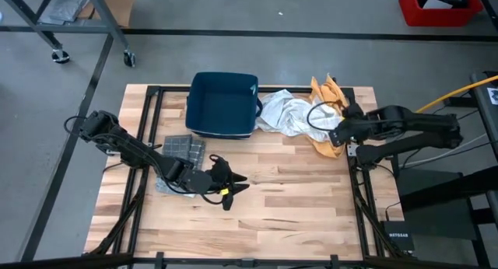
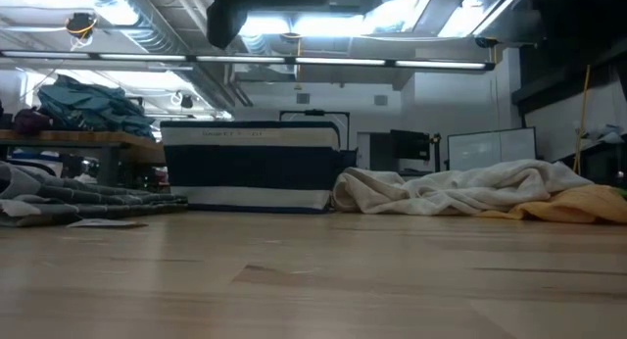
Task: Fold towel
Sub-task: Fold the white patterned towel
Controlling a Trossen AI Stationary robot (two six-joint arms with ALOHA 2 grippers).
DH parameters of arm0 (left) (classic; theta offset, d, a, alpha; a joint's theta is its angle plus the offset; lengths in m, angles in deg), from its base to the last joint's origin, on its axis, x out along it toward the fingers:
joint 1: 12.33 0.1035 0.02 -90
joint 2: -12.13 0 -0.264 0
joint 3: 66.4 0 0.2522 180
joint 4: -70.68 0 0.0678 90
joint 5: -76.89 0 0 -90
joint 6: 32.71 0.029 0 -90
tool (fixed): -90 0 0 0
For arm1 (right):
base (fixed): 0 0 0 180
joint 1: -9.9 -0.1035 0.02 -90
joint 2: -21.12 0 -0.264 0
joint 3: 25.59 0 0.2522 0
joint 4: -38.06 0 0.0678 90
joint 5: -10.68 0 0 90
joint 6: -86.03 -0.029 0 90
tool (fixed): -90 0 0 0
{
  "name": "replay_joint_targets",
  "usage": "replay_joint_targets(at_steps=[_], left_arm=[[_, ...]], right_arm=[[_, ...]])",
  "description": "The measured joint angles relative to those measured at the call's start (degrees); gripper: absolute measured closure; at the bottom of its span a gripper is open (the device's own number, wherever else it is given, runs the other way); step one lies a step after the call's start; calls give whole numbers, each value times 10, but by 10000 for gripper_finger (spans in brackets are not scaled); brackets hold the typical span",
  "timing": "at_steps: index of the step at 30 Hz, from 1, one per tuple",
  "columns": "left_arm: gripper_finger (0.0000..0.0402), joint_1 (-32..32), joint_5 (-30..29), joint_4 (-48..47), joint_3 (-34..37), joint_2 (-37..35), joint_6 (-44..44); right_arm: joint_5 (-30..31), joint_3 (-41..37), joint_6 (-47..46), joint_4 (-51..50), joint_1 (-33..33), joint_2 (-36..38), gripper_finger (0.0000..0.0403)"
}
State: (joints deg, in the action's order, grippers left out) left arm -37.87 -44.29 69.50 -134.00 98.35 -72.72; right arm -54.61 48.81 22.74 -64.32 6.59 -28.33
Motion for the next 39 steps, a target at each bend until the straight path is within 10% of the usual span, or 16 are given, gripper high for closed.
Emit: replay_joint_targets(at_steps=[13, 39], left_arm=[[265, 0, 0, -17, 0, 0, 0], [265, 1, -72, -14, 0, 0, -6]], right_arm=[[42, -143, -24, 134, 0, -2, 155], [-33, -166, -77, 157, 0, -48, 155]])
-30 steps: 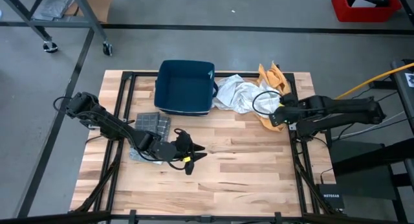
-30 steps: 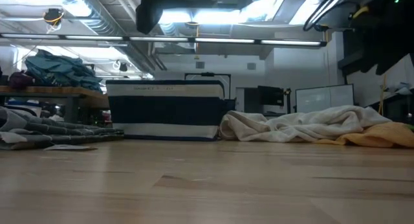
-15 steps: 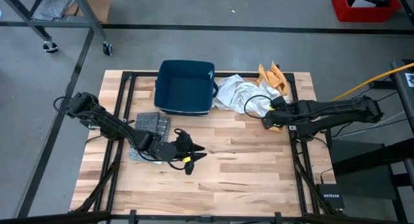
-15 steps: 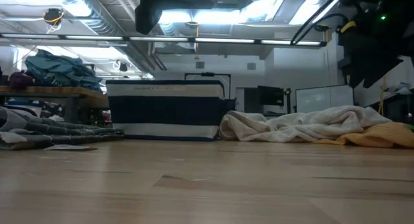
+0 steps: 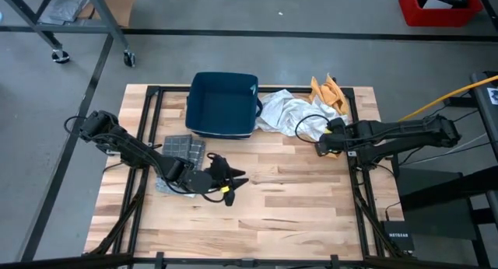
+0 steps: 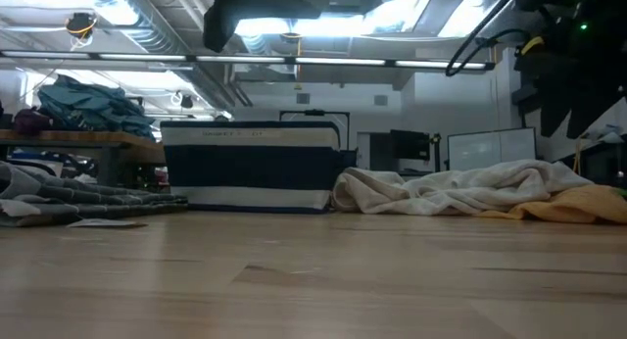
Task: Fold towel
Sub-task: Fold the white patterned towel
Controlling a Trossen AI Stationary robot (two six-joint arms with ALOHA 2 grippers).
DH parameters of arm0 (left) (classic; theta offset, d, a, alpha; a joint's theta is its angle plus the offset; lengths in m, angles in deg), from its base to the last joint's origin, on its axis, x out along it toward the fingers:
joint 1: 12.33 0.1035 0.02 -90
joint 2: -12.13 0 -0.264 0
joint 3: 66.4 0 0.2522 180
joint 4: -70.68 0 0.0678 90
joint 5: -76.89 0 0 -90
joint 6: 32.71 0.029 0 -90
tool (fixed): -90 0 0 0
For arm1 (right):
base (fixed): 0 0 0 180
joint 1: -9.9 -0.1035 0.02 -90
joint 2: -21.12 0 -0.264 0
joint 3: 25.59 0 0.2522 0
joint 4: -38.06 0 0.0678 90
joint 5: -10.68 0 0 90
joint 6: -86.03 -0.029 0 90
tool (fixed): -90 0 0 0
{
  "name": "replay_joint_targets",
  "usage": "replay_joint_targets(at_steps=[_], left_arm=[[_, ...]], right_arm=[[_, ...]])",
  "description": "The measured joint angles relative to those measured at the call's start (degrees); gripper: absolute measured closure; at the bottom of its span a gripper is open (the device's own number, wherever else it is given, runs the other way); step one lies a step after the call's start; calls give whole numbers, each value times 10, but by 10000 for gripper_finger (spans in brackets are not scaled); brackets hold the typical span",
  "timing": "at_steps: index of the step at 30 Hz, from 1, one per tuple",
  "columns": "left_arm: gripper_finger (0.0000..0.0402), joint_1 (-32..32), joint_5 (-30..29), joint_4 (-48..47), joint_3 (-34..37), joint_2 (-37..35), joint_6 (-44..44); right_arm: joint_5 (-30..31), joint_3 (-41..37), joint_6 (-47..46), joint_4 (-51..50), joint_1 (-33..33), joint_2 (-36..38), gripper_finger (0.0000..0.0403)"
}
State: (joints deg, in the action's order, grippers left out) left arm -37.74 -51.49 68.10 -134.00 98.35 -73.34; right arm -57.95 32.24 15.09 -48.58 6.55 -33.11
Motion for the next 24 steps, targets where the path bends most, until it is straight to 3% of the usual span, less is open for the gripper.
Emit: replay_joint_targets(at_steps=[4, 24], left_arm=[[265, 3, -43, 0, 0, 0, -25], [265, 4, -45, 3, 0, 56, -86]], right_arm=[[0, 0, -4, 15, 0, 0, 155], [0, 0, -4, 31, 0, 0, 155]])
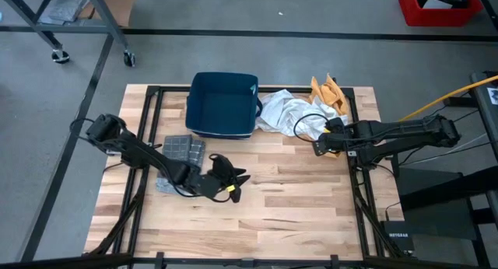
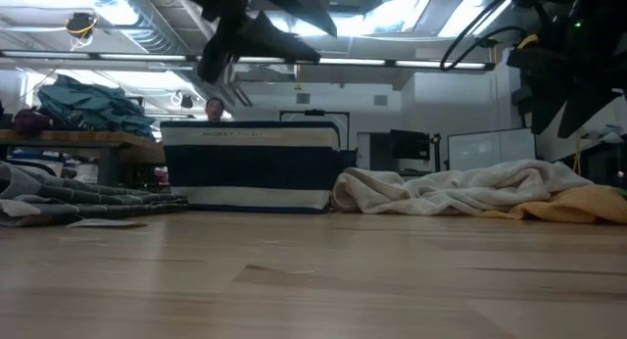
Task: Fold towel
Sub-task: Fold the white patterned towel
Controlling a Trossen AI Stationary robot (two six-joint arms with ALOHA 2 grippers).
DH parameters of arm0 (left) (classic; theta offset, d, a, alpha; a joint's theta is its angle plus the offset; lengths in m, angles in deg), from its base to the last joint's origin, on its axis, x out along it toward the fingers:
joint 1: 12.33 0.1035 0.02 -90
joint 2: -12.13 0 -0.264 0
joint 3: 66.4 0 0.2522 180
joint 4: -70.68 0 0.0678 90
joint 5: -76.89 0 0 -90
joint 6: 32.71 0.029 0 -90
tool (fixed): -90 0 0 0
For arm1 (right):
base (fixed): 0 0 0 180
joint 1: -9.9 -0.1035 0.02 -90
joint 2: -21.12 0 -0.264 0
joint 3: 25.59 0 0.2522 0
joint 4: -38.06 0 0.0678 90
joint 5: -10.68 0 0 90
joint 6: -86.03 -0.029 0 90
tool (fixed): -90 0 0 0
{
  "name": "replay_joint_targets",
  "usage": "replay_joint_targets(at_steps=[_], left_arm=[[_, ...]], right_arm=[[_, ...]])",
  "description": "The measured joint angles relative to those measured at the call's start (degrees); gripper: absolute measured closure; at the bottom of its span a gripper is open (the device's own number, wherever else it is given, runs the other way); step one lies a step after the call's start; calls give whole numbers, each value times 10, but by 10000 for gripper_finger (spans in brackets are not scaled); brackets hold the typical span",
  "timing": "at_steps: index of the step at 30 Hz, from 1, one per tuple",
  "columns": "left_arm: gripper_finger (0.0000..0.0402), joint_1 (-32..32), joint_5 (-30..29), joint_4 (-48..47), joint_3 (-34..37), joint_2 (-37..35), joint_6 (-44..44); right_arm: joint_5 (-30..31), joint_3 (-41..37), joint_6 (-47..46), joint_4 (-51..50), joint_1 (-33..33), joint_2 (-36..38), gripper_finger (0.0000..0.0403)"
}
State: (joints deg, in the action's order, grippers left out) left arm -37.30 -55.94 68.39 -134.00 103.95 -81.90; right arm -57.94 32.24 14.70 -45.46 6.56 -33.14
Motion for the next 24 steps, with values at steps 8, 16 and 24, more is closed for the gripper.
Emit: replay_joint_targets(at_steps=[8, 16, 24], left_arm=[[265, 9, -19, 24, 0, 5, 81], [265, 14, -37, 60, 0, -28, 178], [265, 13, -40, 57, 0, -33, 207]], right_arm=[[0, 0, 0, 34, 0, 0, 155], [32, -1, -8, 8, 0, -5, 155], [47, -62, -49, 6, 14, -53, 155]])
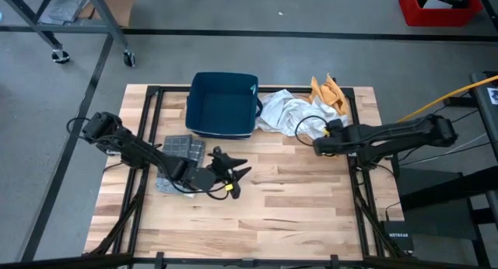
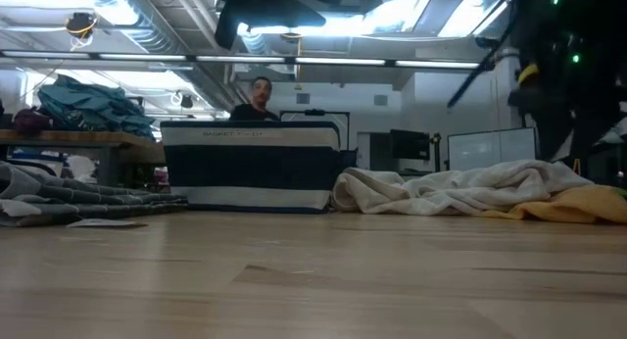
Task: Fold towel
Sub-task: Fold the white patterned towel
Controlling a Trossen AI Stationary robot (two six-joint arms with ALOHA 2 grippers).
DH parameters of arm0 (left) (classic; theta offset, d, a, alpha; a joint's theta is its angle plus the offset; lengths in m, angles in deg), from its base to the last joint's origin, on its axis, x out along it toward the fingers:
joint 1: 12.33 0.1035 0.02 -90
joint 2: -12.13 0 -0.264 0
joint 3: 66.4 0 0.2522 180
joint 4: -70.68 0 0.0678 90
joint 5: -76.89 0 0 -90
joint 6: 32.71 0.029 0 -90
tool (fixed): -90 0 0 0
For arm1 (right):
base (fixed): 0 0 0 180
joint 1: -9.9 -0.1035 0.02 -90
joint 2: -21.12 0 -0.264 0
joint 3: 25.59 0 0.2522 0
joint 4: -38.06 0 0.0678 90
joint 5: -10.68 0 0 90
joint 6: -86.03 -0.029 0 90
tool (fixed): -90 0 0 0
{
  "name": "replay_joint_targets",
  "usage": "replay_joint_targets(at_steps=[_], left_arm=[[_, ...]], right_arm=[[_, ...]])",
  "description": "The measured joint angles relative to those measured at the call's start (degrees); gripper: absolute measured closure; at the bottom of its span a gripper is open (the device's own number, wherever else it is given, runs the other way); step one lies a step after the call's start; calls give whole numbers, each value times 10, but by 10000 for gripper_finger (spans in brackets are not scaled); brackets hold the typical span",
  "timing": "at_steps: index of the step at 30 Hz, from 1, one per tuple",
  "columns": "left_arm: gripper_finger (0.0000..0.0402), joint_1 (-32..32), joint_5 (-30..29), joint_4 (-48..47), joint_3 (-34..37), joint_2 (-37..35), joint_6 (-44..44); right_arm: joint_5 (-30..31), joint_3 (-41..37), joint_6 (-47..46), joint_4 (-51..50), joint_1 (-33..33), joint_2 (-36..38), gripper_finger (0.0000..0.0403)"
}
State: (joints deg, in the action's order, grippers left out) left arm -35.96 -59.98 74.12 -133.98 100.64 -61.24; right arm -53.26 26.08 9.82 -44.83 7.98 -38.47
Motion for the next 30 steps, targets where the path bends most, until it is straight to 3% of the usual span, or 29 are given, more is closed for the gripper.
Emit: replay_joint_targets(at_steps=[3, 9, 15, 25, 30], left_arm=[[265, 0, 0, 2, 0, 0, -1], [265, -2, 1, 0, 0, 0, -27], [265, -4, 2, 0, 0, 0, -38], [265, -4, 2, 0, 0, 0, -47], [265, -4, 1, 0, 0, 0, -60]], right_arm=[[5, -19, 0, 20, 1, -24, 155], [88, -24, 0, 36, 1, -61, 174], [122, -24, 1, 49, 1, -72, 238], [123, -24, 7, 51, 1, -72, 389], [118, -24, 30, 52, 1, -72, 385]])
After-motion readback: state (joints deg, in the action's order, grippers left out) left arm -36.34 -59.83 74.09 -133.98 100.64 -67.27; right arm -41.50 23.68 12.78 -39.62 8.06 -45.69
